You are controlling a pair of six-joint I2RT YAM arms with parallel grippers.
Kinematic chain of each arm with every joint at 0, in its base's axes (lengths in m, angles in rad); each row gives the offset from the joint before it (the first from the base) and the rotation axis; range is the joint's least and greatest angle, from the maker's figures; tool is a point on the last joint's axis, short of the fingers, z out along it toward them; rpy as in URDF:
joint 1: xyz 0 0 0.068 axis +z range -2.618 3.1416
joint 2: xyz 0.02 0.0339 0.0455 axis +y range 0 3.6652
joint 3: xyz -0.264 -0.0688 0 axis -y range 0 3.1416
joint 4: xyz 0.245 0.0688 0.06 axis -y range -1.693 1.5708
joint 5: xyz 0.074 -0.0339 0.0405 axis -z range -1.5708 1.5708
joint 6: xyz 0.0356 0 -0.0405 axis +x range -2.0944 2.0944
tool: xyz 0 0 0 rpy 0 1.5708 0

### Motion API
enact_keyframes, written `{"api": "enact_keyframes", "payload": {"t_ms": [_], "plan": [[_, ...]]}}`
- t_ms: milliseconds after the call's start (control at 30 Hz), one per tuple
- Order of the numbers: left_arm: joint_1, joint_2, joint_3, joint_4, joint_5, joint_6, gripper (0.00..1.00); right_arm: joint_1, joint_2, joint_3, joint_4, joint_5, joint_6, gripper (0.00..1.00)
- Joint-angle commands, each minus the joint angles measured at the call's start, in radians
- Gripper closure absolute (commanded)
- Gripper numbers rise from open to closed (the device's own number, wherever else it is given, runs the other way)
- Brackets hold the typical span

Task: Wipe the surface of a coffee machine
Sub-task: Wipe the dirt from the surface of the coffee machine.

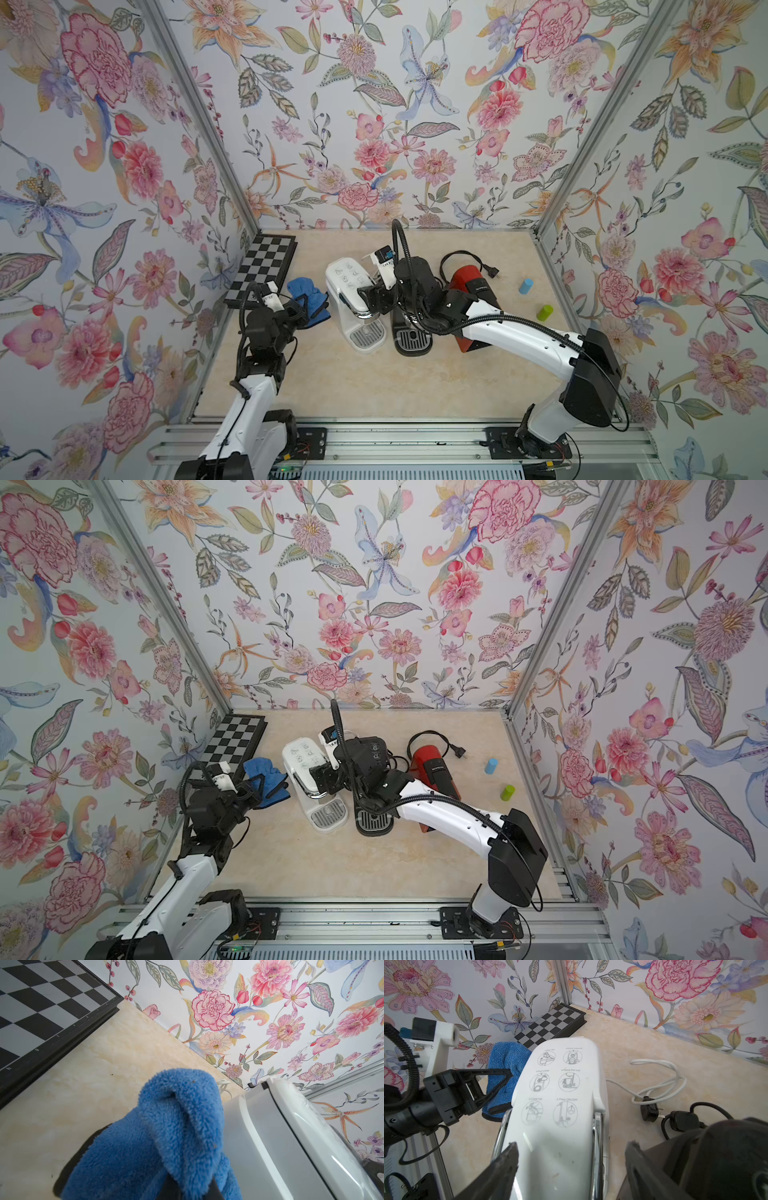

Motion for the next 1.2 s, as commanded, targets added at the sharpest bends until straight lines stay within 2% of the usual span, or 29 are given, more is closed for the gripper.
{"api": "enact_keyframes", "payload": {"t_ms": [0, 133, 300, 567, 767, 1067, 1167], "plan": [[-0.044, -0.059, 0.046, -0.038, 0.042, 0.023, 1.0, 0.006, 0.066, -0.028, -0.135, -0.059, 0.053, 0.19], [-0.121, -0.071, 0.117, -0.021, 0.068, 0.006, 1.0, 0.014, 0.081, -0.032, -0.135, -0.062, 0.069, 0.2], [-0.233, -0.073, 0.14, -0.022, 0.019, 0.004, 1.0, 0.028, 0.097, -0.034, -0.135, -0.057, 0.089, 0.21], [-0.253, -0.037, 0.001, 0.106, 0.015, -0.05, 1.0, 0.042, 0.099, -0.038, -0.135, -0.063, 0.112, 0.22], [-0.261, -0.005, -0.114, 0.138, -0.093, -0.062, 1.0, 0.056, 0.094, -0.041, -0.135, -0.054, 0.121, 0.23], [-0.265, 0.23, -0.246, 0.409, -0.111, -0.102, 1.0, 0.075, 0.097, -0.054, -0.135, -0.056, 0.153, 0.24], [-0.264, 0.274, -0.25, 0.439, -0.129, -0.098, 1.0, 0.075, 0.096, -0.054, -0.135, -0.064, 0.168, 0.24]]}}
